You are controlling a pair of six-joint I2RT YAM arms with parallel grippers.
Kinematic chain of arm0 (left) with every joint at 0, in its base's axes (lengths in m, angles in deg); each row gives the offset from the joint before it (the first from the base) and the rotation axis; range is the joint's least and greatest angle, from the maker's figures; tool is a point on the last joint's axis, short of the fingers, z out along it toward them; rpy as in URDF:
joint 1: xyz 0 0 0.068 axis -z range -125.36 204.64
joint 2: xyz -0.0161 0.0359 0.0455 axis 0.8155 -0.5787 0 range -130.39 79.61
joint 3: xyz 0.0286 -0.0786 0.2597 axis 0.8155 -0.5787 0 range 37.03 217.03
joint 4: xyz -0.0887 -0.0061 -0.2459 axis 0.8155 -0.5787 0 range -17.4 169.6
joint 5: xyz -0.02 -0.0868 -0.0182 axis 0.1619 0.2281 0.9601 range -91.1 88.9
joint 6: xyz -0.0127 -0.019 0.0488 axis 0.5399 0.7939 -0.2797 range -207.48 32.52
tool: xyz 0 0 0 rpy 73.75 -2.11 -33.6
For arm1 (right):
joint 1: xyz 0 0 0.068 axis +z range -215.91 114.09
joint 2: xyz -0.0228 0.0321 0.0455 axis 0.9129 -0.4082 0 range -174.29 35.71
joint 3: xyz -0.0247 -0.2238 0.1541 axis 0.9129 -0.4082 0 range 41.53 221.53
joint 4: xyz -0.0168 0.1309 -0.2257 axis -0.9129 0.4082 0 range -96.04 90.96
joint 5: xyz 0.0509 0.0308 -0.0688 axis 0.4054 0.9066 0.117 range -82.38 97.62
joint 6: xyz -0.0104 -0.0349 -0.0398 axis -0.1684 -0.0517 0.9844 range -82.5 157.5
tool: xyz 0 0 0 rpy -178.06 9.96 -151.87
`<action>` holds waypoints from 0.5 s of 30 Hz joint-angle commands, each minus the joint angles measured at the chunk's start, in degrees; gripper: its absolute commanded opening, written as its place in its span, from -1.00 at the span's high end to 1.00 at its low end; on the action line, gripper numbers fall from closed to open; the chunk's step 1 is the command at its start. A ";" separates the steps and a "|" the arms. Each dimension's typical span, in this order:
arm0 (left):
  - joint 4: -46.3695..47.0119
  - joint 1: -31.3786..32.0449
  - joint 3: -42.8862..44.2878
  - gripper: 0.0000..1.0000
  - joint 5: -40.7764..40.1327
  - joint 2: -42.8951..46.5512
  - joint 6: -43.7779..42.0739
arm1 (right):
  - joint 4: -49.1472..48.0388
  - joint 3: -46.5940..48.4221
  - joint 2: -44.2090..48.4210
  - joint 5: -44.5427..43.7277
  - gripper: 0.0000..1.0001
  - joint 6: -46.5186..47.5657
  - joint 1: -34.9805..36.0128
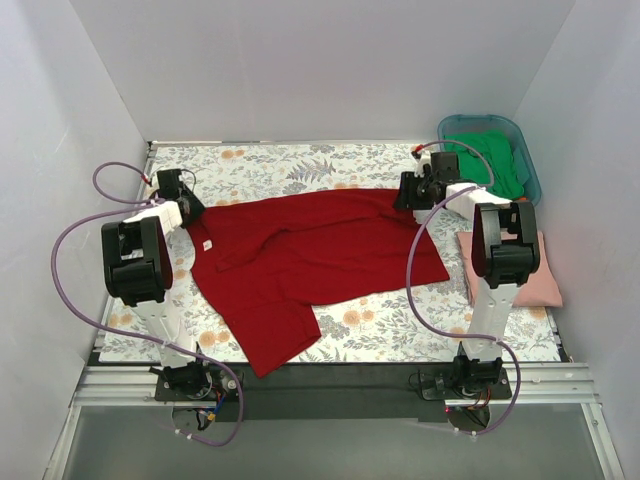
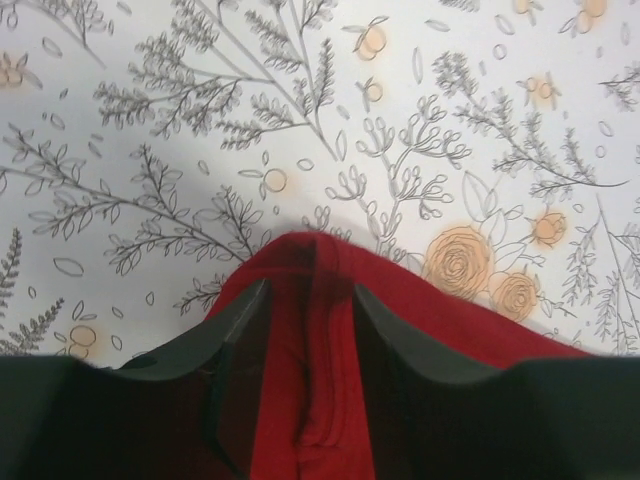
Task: Fold and stack the t-shirts
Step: Fold the tshirt
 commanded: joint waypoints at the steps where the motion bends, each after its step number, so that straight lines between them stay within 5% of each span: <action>1: 1.03 -0.47 3.43 0.12 2.82 0.42 -1.98 | 1.21 6.30 0.48 -0.89 -0.11 3.54 -0.59; 6: 3.22 -0.39 1.60 -0.25 4.76 4.54 -2.51 | 1.12 11.05 -2.34 -1.06 -0.11 3.89 -2.44; 15: 4.63 -0.39 0.19 -0.21 5.47 3.32 -3.04 | 1.12 17.11 -8.75 2.71 -0.11 8.02 -3.67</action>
